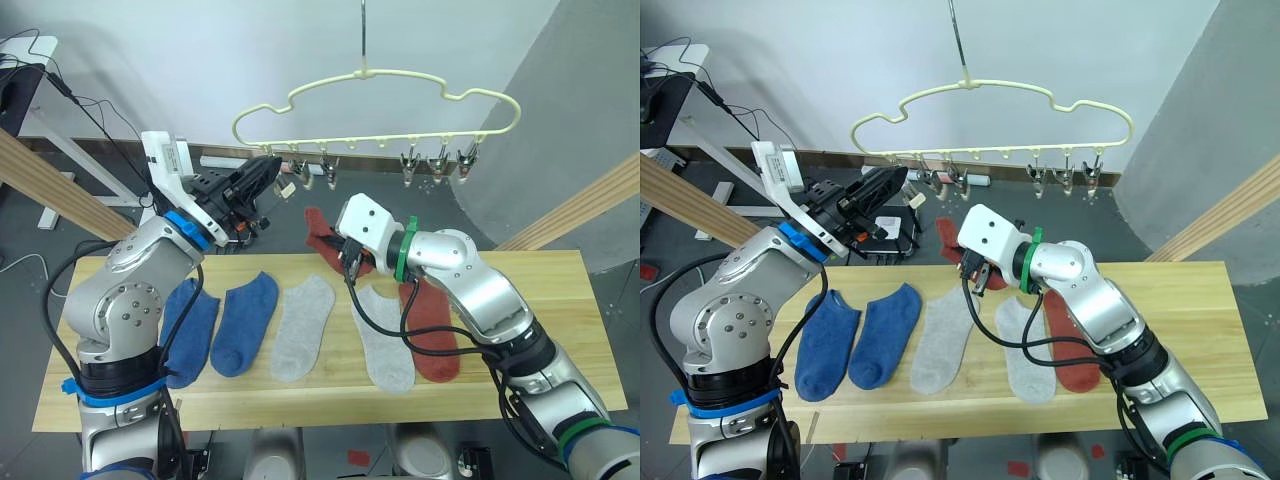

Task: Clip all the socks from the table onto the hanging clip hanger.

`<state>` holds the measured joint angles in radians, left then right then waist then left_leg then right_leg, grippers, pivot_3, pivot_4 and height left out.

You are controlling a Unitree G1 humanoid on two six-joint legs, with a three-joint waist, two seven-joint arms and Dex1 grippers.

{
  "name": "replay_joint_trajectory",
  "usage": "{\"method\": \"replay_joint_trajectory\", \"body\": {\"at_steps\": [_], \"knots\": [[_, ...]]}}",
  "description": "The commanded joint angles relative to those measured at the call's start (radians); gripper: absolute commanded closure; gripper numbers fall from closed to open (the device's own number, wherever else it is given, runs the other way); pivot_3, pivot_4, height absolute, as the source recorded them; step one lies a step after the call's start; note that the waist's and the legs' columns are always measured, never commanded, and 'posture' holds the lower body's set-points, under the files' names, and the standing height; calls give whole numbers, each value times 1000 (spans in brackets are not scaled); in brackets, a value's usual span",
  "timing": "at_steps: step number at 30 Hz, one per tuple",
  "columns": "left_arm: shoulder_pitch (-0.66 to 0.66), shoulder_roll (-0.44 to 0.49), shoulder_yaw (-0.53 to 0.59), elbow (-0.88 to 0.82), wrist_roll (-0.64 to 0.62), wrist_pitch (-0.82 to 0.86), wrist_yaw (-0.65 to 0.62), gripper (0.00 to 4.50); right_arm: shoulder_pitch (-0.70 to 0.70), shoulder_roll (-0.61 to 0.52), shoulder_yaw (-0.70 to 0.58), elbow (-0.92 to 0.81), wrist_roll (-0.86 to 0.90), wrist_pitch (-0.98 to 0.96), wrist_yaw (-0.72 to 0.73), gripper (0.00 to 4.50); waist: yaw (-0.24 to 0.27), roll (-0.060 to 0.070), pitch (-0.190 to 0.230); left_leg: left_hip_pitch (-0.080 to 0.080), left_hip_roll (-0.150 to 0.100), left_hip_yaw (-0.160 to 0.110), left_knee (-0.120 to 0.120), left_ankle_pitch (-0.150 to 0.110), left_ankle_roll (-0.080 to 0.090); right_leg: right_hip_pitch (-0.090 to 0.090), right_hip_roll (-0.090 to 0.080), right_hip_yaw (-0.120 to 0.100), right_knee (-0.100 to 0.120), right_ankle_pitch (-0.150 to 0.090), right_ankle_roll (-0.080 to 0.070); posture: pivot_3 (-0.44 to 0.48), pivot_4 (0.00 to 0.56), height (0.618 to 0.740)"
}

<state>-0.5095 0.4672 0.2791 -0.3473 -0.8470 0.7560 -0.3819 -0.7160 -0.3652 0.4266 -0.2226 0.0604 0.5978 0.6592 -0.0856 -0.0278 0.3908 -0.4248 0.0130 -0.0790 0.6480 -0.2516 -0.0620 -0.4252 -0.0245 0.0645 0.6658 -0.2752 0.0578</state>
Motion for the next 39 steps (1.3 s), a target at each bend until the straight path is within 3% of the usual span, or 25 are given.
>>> {"method": "replay_joint_trajectory", "body": {"at_steps": [1, 36, 39], "knots": [[-7, -4, 0, -60, -25, -11, 2, 4427, -17, 18, 10, -3, -7, -30, 24, 4500, 0, 0, 0, 0, 0, 0, 0, 0, 0, 0, 0, 0, 0, 0, 0, -157, 399, 740], [25, -20, -24, -70, -3, -33, 19, 4427, -97, 171, -53, 75, -33, -62, -30, 4500, -2, 0, 0, -1, 0, -1, 14, -2, 3, -2, 1, 1, 14, 0, 0, -158, 400, 740], [25, -17, -11, -62, -11, -31, 22, 3444, -96, 178, -51, 76, -33, -66, -31, 4500, -3, 0, 0, -1, 0, -1, 14, -2, 3, -2, 1, 1, 14, 0, 0, -158, 400, 740]]}}
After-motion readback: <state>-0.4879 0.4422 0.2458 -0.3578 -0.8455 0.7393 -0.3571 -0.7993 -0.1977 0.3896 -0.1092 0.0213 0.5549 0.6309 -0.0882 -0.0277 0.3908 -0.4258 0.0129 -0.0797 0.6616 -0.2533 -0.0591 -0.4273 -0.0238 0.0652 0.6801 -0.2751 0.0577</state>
